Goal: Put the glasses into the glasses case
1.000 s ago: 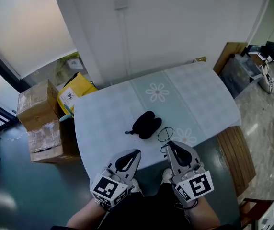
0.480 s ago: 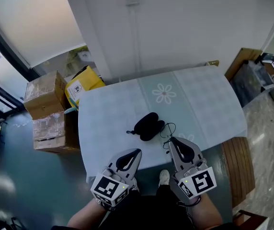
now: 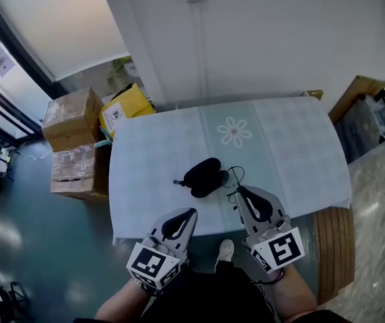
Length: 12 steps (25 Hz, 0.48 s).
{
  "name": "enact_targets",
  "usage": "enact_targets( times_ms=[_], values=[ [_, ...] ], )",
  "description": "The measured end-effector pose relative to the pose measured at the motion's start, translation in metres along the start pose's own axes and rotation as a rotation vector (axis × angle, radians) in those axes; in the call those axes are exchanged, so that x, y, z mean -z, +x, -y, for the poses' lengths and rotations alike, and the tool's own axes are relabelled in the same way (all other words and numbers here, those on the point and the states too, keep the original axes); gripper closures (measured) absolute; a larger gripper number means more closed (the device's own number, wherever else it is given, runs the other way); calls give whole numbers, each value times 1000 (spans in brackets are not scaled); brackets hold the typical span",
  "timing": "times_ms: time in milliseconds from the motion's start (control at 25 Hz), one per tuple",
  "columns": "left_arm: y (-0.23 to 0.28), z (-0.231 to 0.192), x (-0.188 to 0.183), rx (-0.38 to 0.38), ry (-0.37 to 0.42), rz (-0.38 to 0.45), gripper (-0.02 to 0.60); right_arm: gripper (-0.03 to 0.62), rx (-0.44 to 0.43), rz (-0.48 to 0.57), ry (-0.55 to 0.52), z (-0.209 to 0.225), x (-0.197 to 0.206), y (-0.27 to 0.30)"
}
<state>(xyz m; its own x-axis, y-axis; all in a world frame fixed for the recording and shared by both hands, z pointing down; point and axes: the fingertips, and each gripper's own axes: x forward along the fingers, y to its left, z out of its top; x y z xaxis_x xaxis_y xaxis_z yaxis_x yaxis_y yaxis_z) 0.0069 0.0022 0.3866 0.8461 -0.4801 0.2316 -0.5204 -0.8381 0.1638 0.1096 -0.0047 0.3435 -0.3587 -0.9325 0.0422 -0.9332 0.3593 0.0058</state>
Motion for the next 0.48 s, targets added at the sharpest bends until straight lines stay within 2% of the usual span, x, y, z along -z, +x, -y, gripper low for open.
enact_targets(
  times_ms=[480],
  values=[
    [26,24,0,-136,-37,15,555,560,-154,-6,-19,34,8,6]
  ],
)
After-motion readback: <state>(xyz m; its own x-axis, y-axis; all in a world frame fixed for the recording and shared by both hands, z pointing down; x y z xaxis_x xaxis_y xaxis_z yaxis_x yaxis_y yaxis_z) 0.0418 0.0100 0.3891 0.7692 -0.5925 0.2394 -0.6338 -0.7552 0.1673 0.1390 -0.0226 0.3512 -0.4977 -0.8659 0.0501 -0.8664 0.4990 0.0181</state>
